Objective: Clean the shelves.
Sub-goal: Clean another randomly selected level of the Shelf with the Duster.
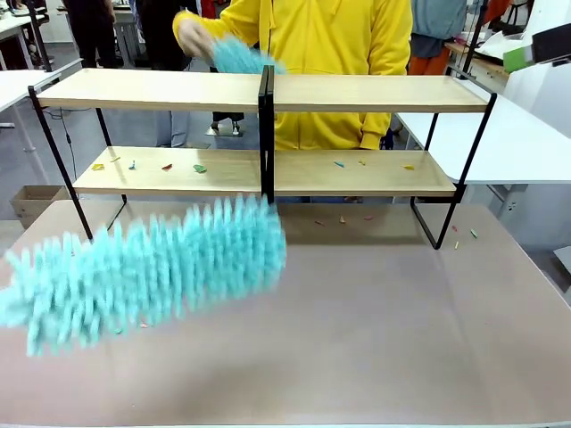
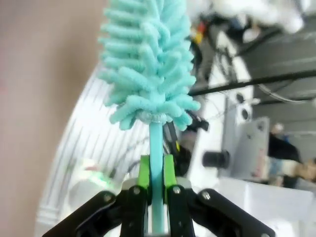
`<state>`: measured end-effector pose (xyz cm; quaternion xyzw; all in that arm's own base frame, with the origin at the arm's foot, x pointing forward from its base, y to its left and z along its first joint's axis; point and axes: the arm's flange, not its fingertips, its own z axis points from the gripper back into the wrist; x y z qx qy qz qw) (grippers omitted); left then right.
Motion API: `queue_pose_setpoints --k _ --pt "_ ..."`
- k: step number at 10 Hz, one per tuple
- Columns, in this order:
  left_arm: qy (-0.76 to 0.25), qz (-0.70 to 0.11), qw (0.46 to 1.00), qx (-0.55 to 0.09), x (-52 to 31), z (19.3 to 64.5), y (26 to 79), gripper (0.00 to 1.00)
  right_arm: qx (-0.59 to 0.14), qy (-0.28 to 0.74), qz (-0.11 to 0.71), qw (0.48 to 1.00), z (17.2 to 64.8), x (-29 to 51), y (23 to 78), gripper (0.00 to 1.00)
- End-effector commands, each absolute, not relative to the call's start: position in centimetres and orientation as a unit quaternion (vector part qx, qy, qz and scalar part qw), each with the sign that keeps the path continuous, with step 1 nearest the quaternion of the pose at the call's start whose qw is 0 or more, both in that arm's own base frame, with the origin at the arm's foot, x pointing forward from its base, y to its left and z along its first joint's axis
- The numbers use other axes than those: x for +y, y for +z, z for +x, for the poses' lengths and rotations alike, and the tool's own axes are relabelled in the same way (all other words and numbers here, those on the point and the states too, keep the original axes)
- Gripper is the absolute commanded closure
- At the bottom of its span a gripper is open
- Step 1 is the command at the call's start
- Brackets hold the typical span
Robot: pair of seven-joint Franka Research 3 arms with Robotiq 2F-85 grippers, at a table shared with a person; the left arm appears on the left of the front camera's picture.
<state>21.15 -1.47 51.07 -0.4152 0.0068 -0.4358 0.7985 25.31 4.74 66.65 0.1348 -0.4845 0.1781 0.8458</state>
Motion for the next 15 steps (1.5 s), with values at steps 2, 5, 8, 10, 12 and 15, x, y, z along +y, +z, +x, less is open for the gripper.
queue_pose_setpoints --k 2,5,8,10,12,15 --pt "-0.438 -0.417 0.795 -0.051 -0.3 22.5 54.1 0.88 -0.486 0.185 0.132 0.844 25.4 4.5 66.7 0.00" --pt "-0.367 -0.409 0.835 -0.015 -8.3 22.9 49.9 0.88 -0.486 0.185 0.132 0.844 25.4 4.5 66.7 0.00" --pt "-0.192 -0.490 0.841 -0.123 -21.9 32.6 49.4 0.88 -0.486 0.185 0.132 0.844 25.4 4.5 66.7 0.00" --pt "-0.165 -0.509 0.841 -0.079 -27.0 34.2 48.4 0.88 -0.486 0.185 0.132 0.844 25.4 4.5 66.7 0.00" --pt "-0.179 -0.482 0.854 -0.075 -20.8 30.7 48.8 0.88 -0.486 0.185 0.132 0.844 25.4 4.5 66.7 0.00" --pt "-0.172 -0.471 0.857 -0.120 -25.5 30.1 47.5 0.88 -0.486 0.185 0.132 0.844 25.4 4.5 66.7 0.00"
